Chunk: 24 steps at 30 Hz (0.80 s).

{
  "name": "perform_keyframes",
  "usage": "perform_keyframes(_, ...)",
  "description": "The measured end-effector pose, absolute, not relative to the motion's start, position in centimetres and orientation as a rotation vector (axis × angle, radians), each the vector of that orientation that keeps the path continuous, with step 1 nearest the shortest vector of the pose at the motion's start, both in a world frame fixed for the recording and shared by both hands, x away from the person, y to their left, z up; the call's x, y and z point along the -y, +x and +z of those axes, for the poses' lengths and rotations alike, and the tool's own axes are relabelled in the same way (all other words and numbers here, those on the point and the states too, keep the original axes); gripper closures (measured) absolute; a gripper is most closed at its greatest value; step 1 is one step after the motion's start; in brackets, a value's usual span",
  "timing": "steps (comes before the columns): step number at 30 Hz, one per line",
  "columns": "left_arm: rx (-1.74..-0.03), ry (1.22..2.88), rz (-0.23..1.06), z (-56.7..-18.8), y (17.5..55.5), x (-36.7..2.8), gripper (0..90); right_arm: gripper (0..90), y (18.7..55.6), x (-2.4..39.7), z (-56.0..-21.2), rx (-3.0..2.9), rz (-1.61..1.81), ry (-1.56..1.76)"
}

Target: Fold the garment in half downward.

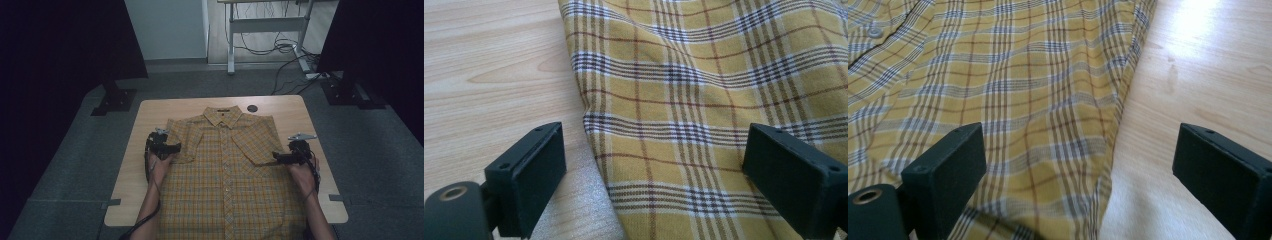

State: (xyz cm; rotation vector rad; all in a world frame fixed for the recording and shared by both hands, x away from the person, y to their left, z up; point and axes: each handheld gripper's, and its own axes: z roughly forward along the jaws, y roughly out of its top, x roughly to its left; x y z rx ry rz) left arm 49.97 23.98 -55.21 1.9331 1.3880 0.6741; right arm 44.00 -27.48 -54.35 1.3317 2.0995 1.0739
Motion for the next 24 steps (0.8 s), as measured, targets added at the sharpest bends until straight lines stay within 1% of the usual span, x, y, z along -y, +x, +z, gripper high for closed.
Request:
perform_keyframes(17, -1.389, 1.933, 0.674, -55.2, 50.0, -24.0, 10.2, 6.4, 47.4, 25.8, -55.7, -2.108, 1.046, 1.331)
perform_keyframes(24, -1.388, 1.935, 0.673, -55.2, 50.0, -24.0, 10.0, 8.1, 48.7, 25.6, -56.0, -2.098, 1.025, 1.356)
